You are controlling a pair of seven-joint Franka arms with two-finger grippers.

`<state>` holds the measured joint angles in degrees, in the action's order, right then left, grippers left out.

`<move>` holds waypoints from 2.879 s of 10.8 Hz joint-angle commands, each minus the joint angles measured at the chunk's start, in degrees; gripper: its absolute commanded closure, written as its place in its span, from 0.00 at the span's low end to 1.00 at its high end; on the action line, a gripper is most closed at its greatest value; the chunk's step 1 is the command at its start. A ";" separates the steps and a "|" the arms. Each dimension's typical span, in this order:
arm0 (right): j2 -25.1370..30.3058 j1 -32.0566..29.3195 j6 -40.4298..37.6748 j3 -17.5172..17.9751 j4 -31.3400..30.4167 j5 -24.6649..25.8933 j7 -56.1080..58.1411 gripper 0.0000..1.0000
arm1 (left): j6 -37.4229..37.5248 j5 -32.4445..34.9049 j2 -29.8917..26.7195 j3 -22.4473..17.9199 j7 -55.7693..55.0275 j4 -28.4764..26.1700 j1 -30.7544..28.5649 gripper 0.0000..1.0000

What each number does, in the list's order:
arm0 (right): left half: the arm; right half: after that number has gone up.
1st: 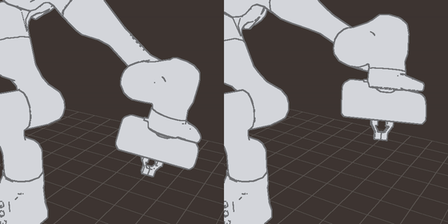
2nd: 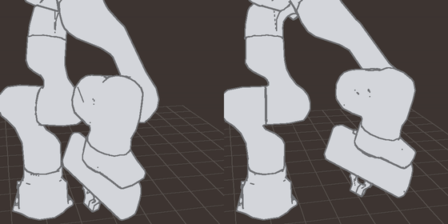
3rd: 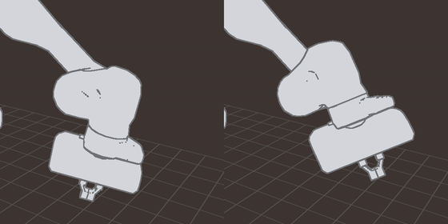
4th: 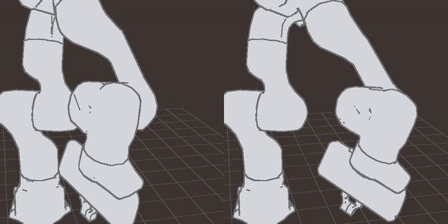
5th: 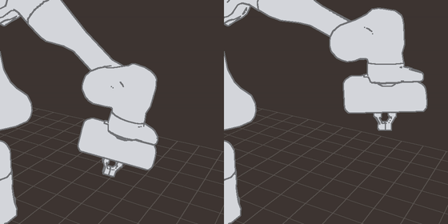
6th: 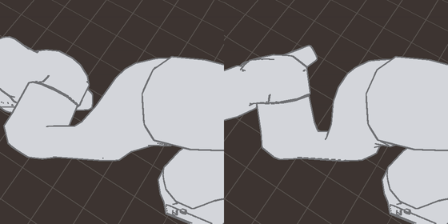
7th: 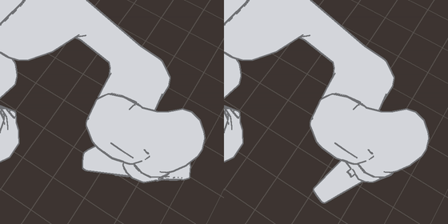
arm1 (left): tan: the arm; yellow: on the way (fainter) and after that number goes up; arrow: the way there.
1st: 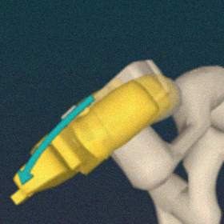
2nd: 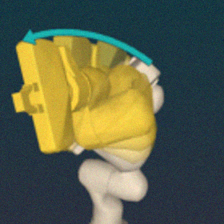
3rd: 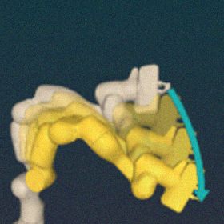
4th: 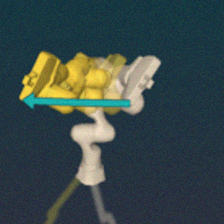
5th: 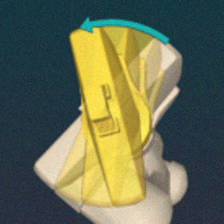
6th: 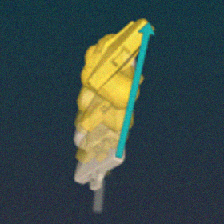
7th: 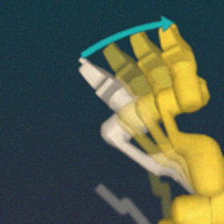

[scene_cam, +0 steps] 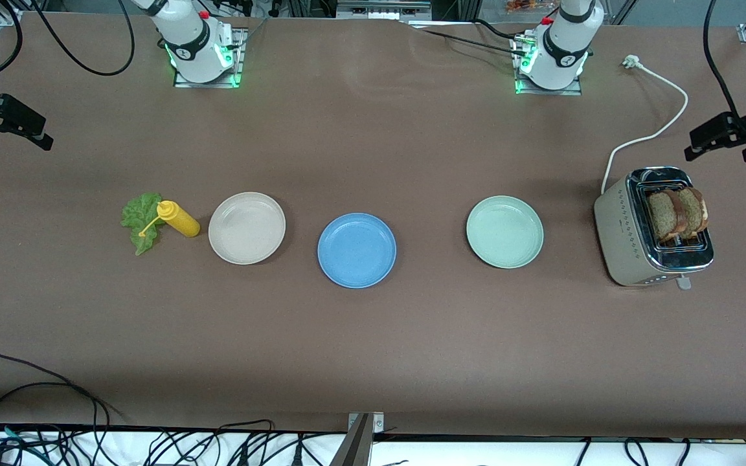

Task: Make sandwich in blue plate with both arms
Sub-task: 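Move the left gripper over the toaster toward the bread slices, then lower the left gripper and grasp the bread slice in the toaster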

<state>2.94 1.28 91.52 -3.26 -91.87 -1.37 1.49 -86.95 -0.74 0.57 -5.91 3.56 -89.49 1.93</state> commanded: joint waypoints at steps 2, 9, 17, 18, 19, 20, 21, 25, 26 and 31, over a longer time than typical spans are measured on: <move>0.40 -0.23 -0.99 0.00 0.64 -0.38 0.79 0.00 | -8.22 0.91 0.83 -4.55 6.37 -6.56 0.00 0.00; 0.49 -0.23 -1.17 0.09 0.64 -0.30 0.71 0.00 | -18.33 0.82 8.56 -8.06 9.63 -11.48 -0.08 0.01; 0.49 -0.23 -1.17 0.00 0.64 -0.47 0.62 0.00 | -21.24 0.82 14.11 -8.16 9.10 -15.62 -0.69 0.08; 0.49 -0.23 -1.17 0.00 0.64 -0.47 0.62 0.00 | -21.24 0.82 14.54 -8.16 9.10 -15.88 -0.70 0.09; 0.49 -0.23 -1.17 0.00 0.64 -0.47 0.62 0.00 | -21.24 0.82 14.64 -8.24 9.10 -15.97 -0.70 0.10; 0.49 -0.23 -1.17 0.00 0.64 -0.47 0.62 0.00 | -21.24 0.82 14.64 -8.24 9.10 -16.06 -0.70 0.12; 0.49 -0.23 -1.26 0.00 0.64 -0.47 0.62 0.00 | -21.24 0.82 14.64 -8.24 8.84 -16.24 -0.70 0.19; 0.58 -0.23 -1.26 -0.08 0.64 -0.47 0.53 0.00 | -21.15 0.82 14.55 -8.24 8.75 -16.33 -0.70 0.52; 0.58 -0.23 -1.26 -0.08 0.64 -0.47 0.53 0.00 | -21.15 0.82 14.29 -8.24 8.75 -16.24 -0.70 0.66; 0.58 -0.23 -1.34 0.09 0.64 -0.38 0.71 0.00 | -20.71 0.91 13.32 -8.16 8.84 -15.80 -0.61 1.00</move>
<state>2.97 1.27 91.38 -3.26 -91.79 -1.38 1.49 -107.76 -0.71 15.47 -14.09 11.80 -105.23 1.39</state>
